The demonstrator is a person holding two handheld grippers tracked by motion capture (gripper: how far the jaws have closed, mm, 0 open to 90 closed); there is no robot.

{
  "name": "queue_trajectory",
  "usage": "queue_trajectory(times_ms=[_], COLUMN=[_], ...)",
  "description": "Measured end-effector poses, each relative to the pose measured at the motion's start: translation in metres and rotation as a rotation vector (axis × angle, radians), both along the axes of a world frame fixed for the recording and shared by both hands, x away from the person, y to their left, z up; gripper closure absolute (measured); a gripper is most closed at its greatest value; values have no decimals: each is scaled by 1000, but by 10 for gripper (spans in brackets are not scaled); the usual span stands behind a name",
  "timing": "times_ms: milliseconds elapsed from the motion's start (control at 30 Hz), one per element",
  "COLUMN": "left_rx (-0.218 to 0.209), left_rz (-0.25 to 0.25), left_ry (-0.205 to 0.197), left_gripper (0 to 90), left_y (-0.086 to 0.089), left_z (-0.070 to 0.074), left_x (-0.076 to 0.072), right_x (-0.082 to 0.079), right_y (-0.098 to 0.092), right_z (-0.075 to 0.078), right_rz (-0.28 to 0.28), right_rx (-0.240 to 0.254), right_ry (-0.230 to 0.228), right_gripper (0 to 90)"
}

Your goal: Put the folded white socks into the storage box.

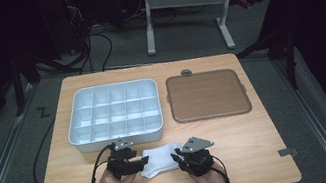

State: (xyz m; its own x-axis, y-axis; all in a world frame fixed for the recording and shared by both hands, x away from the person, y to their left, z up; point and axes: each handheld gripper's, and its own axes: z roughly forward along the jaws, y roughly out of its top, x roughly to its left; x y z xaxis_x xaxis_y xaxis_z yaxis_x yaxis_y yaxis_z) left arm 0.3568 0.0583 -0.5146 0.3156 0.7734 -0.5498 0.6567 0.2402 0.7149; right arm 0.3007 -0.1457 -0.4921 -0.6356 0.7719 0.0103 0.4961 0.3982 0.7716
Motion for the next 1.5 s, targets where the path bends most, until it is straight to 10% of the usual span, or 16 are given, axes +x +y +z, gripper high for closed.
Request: queue_trajectory(times_ms=[700, 967, 1500], left_rx=[62, -4, -73], left_rz=[-9, -49, -59], left_ry=[2, 56, 43], left_gripper=[539, 804, 847], left_y=[-17, -15, -2], left_z=[-14, -12, 1], left_x=[13, 14, 5], right_x=[11, 10, 10], right_y=[32, 30, 29], right_z=[-29, -30, -24], right_rz=[52, 62, 66], right_rx=[-90, -73, -60], right_ry=[72, 79, 47], right_gripper=[862, 862, 889])
